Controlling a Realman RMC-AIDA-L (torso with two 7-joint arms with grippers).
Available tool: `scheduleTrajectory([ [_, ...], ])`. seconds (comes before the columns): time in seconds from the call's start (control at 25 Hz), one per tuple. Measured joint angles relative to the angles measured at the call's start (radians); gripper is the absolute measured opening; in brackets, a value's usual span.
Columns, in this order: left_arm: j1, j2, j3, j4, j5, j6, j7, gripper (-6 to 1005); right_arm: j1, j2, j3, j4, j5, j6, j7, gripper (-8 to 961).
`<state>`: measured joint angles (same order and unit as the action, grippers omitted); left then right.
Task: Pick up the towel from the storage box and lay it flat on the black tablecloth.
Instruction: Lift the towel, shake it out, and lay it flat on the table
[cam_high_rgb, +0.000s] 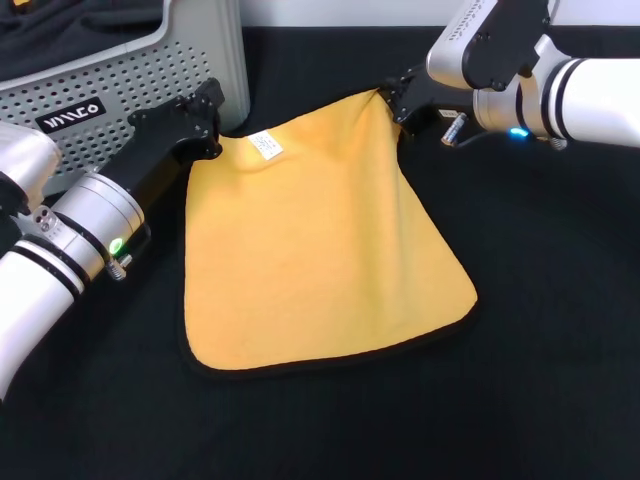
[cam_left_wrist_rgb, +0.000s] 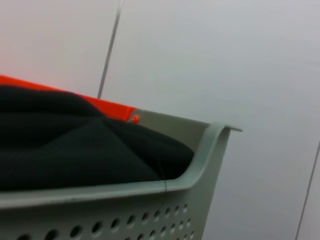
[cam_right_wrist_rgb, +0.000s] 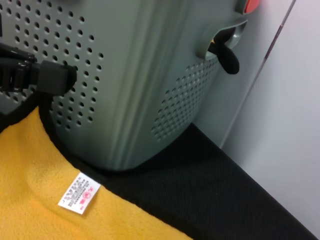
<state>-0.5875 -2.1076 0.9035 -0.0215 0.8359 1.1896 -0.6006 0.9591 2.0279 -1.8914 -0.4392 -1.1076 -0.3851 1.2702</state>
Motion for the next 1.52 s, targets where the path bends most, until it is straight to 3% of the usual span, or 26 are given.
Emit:
scheduleTrajectory([
  [1.16, -0.005, 0.000, 0.000, 0.008, 0.000, 0.007, 0.285, 17, 0.065, 0.001, 0.024, 0.051, 0.006, 0.010, -0.114, 75],
  [1.52, -0.023, 0.000, 0.000, 0.008, 0.000, 0.005, 0.305, 17, 0.085, 0.002, 0.021, 0.079, 0.007, 0.008, -0.109, 78],
])
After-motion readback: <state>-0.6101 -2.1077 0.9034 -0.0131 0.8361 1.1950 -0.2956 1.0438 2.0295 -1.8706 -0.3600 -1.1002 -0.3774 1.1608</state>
